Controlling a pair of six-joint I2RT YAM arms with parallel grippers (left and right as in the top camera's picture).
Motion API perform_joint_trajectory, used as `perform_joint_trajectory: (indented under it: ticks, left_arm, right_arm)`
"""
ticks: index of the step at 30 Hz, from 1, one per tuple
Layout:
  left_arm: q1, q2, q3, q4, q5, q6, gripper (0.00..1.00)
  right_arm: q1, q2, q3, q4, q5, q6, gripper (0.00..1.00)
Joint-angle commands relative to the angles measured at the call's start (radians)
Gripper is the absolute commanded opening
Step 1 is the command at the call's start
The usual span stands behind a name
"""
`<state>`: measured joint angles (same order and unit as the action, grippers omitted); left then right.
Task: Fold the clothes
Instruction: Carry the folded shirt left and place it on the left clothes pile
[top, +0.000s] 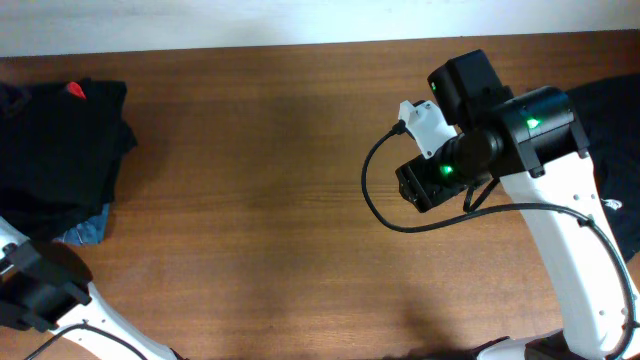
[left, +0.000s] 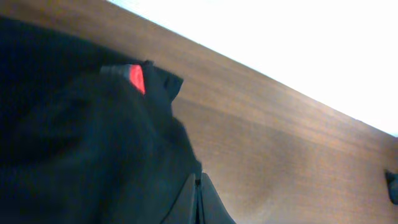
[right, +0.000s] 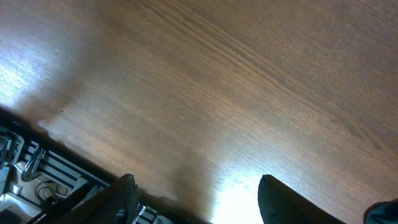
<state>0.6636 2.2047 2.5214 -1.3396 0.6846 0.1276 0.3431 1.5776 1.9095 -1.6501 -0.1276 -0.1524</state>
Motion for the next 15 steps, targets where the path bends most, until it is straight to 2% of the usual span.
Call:
perform_joint_trajectory:
  ticks: [1, 8, 15]
  left_arm:
    - [0.009, 0.024, -0.054, 0.044, 0.062, 0.005, 0.01]
    - [0.041, 0.024, -0.289, 0.229, 0.061, -0.143, 0.01]
    - [0.096, 0.024, -0.572, 0.468, 0.04, -0.185, 0.01]
  right_arm:
    - [0.003, -0.004, 0.014, -0.002, 0.009, 0.011, 0.67]
    - [0.003, -0.004, 0.014, 0.001, 0.009, 0.011, 0.67]
    - [0.003, -0.004, 0.014, 0.001, 0.009, 0.012, 0.7]
